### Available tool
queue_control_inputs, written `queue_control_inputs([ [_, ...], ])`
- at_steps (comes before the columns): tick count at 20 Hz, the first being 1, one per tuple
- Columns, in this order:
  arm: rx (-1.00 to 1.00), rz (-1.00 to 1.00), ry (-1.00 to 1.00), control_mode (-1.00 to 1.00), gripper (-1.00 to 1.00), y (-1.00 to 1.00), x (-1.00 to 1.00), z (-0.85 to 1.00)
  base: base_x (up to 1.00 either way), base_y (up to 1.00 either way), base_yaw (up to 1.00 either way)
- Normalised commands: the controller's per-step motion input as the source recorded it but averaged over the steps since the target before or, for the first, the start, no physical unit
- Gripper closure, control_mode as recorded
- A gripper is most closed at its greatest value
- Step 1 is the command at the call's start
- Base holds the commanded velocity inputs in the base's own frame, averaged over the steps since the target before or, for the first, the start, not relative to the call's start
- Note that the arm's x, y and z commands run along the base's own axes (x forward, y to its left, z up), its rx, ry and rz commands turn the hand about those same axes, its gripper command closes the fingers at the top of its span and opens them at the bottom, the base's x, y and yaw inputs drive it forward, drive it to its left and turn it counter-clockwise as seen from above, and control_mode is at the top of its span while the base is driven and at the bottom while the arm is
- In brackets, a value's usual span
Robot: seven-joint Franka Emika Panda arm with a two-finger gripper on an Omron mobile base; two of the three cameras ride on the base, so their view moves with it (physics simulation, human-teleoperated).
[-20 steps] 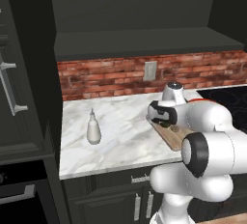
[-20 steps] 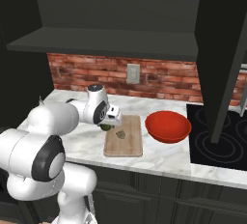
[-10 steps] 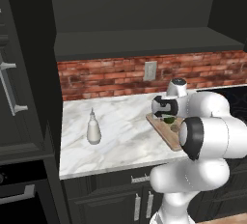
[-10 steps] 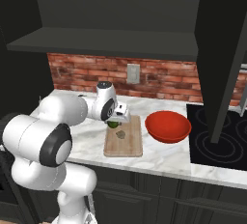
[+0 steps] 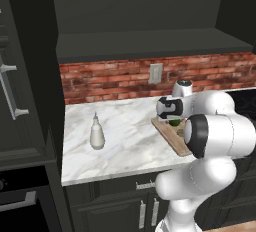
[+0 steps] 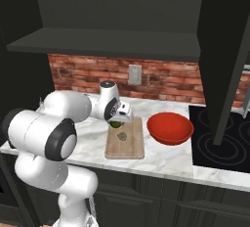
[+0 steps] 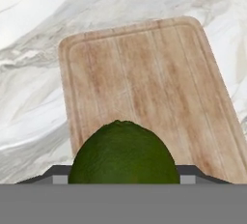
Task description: Open the cabinet. Place the bowl and condiment on the counter. Then place the lime and garlic on the cutting board.
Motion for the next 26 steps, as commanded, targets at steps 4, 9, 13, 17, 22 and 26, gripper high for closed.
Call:
queue_control_inputs([
  [4,0.0,0.0,0.0,-1.0,1.0,-0.13,0.0,-0.09,0.0,0.0,0.0],
  [9,0.0,0.0,0.0,-1.0,1.0,-0.15,0.02,-0.14,0.0,0.0,0.0],
  [13,0.0,0.0,0.0,-1.0,1.0,-0.19,0.08,-0.12,0.0,0.0,0.0],
  [17,0.0,0.0,0.0,-1.0,1.0,-0.13,0.09,-0.11,0.0,0.0,0.0],
  [22,0.0,0.0,0.0,-1.0,1.0,-0.01,0.13,-0.1,0.0,0.0,0.0],
  [26,0.0,0.0,0.0,-1.0,1.0,0.0,0.15,-0.11,0.0,0.0,0.0],
])
